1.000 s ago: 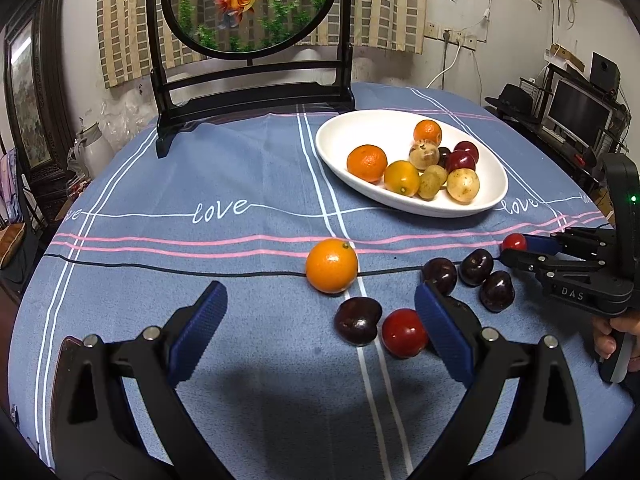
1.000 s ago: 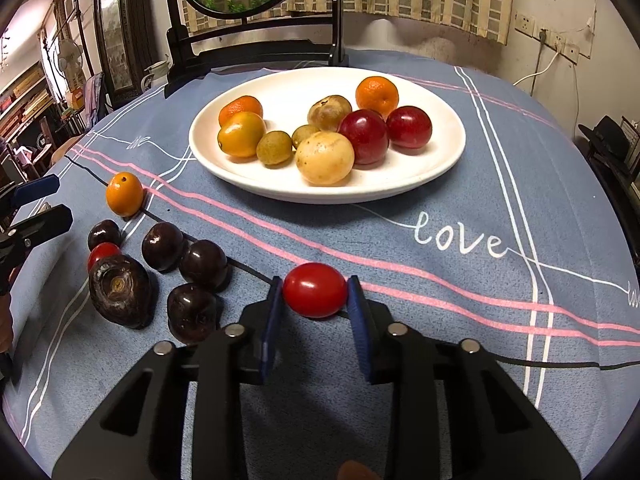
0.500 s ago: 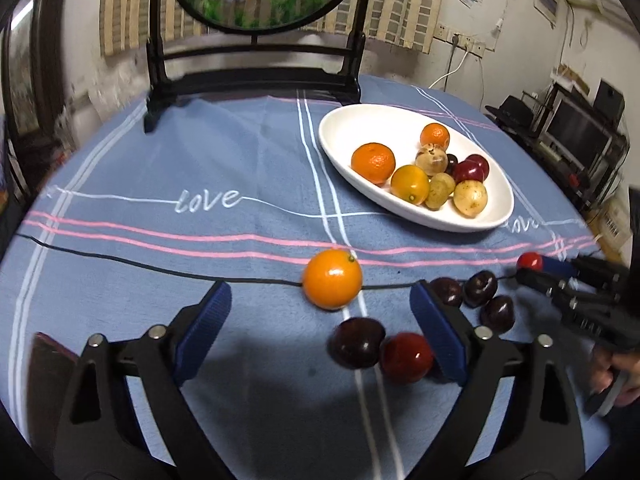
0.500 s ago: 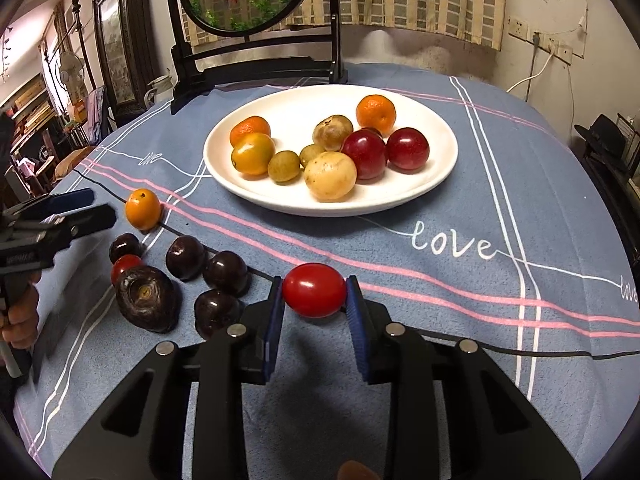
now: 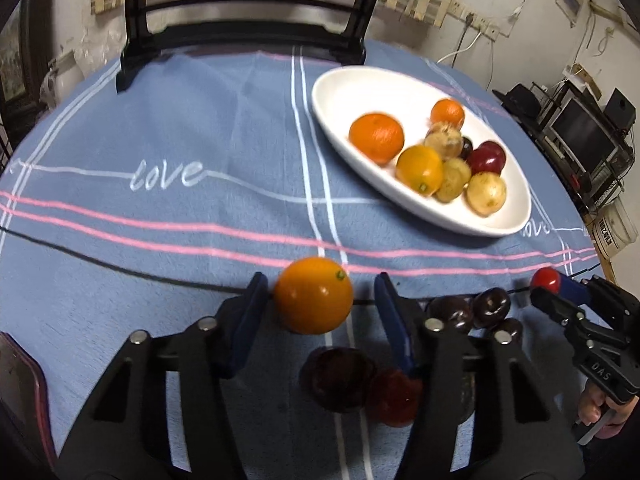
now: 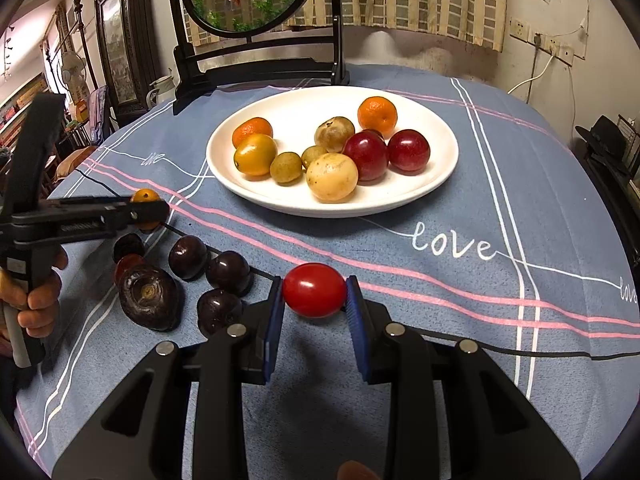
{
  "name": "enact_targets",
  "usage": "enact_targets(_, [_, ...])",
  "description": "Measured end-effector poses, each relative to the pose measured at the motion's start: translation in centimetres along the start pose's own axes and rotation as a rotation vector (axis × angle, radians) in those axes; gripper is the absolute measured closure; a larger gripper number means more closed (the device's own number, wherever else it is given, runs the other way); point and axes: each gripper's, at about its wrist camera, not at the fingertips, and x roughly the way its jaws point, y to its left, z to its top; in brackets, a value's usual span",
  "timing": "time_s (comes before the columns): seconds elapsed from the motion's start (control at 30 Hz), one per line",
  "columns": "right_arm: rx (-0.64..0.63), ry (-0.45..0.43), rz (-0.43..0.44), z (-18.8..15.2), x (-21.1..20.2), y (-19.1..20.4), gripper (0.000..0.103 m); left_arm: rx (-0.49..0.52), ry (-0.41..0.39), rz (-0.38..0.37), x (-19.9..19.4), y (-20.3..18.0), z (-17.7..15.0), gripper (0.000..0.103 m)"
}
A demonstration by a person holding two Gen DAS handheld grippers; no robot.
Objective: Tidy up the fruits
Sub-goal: 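Carry the orange and tomato over the plate and open both tools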
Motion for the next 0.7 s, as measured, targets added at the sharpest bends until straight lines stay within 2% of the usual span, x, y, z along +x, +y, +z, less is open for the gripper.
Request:
enact_targets(0.1, [0.001, -0.003, 0.002, 0.1, -0.1, 0.0, 0.073, -0.003, 0.002, 0.008, 0.1, 0.2, -0.1, 0.064])
enact_targets(0.2, [0.001, -0.012, 0.006, 0.2, -0.3, 0.0, 0.073, -0.039, -0.009, -0.019, -0.4, 0.5, 0.0, 0.064])
enact_targets(0.3, [0.004, -0.038, 0.019, 0.7, -0.7, -0.1, 0.073, -0.039, -0.065, -0.028, -1.8, 0.1, 0.6, 0.064])
enact_targets(0.37, [0.029, -0.082, 0.040, 1.8, -1.0, -0.6, 0.072, -0.018, -0.100, -0.045, -2.7, -0.9, 1.8, 0.064])
enact_targets(0.47, [0.057, -0.149, 0.019, 4.1, -0.8, -1.7, 0.072, 0.030, -0.138, -0.062, -2.9, -3.3, 4.6, 0.064])
enact_targets(0.63, [0.078, -0.166, 0.057, 8.1, 2.1, -3.2, 0.072, 0.113, -0.140, -0.079, -0.4, -7.4, 9.3, 0.062])
enact_targets(0.67, [0.077, -0.165, 0.042, 8.8, 2.9, -3.3, 0.064, 0.132, -0.141, -0.034, 0.1, -8.0, 10.0, 0.040])
enact_targets(0.7, [0.083, -0.160, 0.034, 9.0, 3.2, -3.4, 0.063, 0.136, -0.149, 0.013, 0.1, -8.2, 10.2, 0.014])
